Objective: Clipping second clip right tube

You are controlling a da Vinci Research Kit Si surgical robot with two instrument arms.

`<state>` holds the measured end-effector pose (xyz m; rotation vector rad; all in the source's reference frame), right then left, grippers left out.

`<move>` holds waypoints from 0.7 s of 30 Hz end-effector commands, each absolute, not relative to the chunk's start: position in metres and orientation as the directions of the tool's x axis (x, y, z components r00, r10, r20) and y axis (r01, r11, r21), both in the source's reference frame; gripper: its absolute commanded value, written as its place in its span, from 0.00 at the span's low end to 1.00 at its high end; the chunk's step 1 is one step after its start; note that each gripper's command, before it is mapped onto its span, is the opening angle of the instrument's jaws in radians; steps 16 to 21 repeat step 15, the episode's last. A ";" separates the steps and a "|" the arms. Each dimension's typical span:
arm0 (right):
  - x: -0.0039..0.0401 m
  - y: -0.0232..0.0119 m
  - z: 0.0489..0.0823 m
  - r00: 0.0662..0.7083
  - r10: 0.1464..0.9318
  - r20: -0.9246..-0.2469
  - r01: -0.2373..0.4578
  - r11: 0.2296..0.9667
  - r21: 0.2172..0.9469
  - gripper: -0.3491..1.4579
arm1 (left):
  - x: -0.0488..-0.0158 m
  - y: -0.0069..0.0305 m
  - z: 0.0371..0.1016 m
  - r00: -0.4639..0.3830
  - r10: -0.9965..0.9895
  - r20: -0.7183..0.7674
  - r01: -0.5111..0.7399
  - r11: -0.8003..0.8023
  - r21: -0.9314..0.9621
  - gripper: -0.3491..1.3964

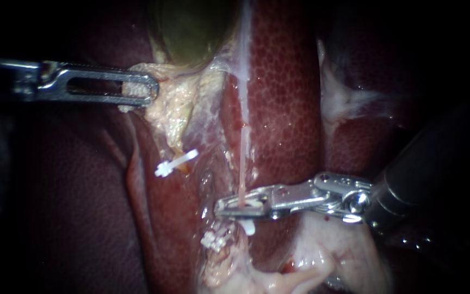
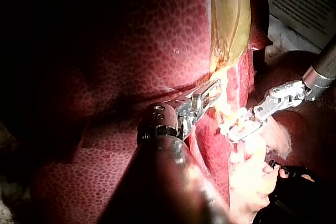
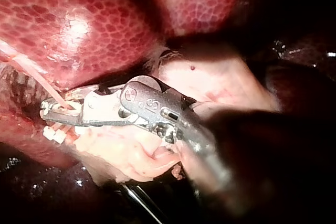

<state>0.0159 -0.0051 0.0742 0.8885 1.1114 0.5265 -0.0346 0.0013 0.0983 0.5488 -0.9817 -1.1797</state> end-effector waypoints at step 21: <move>0.0160 -0.0052 0.0743 0.382 0.755 -0.533 0.065 0.553 0.831 0.00 | -0.0345 0.0013 0.0982 0.061 -0.937 0.343 0.507 0.325 0.798 0.00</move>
